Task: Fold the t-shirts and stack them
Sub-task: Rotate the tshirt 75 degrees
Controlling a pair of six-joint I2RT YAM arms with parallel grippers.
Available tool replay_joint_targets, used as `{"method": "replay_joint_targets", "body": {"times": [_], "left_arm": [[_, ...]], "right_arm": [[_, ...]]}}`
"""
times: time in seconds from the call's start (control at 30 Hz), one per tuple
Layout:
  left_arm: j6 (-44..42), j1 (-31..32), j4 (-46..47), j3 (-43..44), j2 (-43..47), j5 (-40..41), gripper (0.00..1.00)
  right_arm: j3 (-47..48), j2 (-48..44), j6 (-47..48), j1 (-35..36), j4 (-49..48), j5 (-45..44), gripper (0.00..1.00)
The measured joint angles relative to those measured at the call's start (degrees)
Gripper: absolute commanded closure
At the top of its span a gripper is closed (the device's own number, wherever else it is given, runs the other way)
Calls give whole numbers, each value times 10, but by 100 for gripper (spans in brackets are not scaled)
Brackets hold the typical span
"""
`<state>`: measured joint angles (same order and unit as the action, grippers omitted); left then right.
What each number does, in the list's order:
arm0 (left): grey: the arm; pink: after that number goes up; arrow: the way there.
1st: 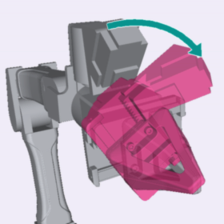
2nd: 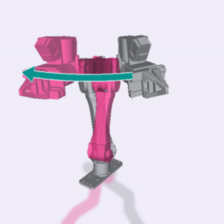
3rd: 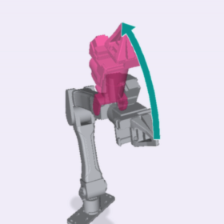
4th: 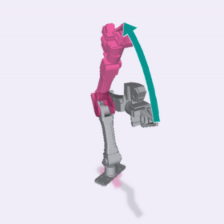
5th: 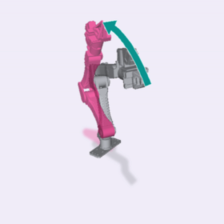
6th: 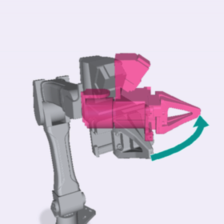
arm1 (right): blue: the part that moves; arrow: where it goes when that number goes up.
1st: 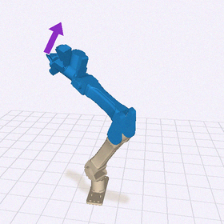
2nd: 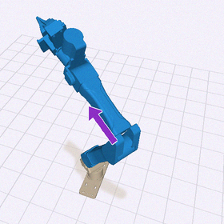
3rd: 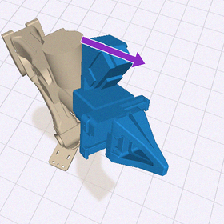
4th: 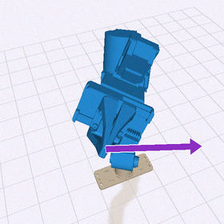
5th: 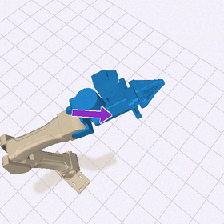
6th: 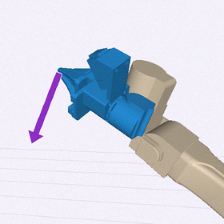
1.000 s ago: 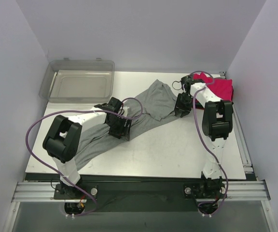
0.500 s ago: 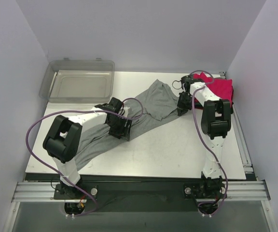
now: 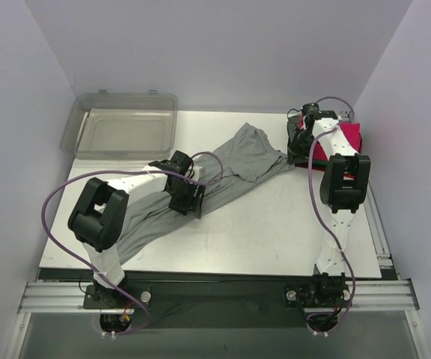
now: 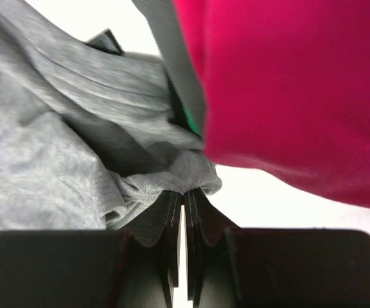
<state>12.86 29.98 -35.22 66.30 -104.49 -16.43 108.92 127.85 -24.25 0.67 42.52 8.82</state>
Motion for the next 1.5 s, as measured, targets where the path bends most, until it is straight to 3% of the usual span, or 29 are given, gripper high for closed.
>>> {"method": "replay_joint_targets", "body": {"times": [0.23, 0.5, 0.93, 1.23, 1.5], "left_arm": [[5, 1, 0, 0, 0, 2, 29], [12, 1, 1, 0, 0, 4, 28], [15, 3, -7, 7, 0, 6, 26], [14, 3, -28, 43, -2, 25, 23], [11, -7, -28, 48, 29, 40, 23]], "right_arm": [[42, 32, -12, -1, 14, 16, 95], [39, 44, -15, -23, 34, 12, 81], [10, 25, -11, -31, 41, 1, 73], [-15, -32, -1, 60, 38, -1, 71], [-12, -10, -23, 123, 35, 17, 71]]}}
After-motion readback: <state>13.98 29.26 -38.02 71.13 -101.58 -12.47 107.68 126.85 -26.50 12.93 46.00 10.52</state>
